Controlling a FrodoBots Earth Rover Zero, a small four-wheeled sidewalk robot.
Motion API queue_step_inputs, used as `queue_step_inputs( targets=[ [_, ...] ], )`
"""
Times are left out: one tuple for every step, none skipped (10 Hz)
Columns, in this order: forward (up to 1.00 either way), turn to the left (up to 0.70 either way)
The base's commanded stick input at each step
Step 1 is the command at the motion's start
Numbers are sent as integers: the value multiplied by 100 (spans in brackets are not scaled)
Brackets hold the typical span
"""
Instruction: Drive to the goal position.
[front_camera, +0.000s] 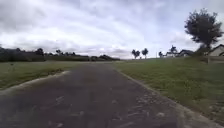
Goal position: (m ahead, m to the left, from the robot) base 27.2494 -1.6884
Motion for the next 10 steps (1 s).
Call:
queue_step_inputs(
  targets=[
    [9,1],
    [9,1],
    [9,1],
    [9,1],
    [9,1],
    [9,1],
    [9,1],
    [9,1],
    [9,1],
    [9,1]
  ],
)
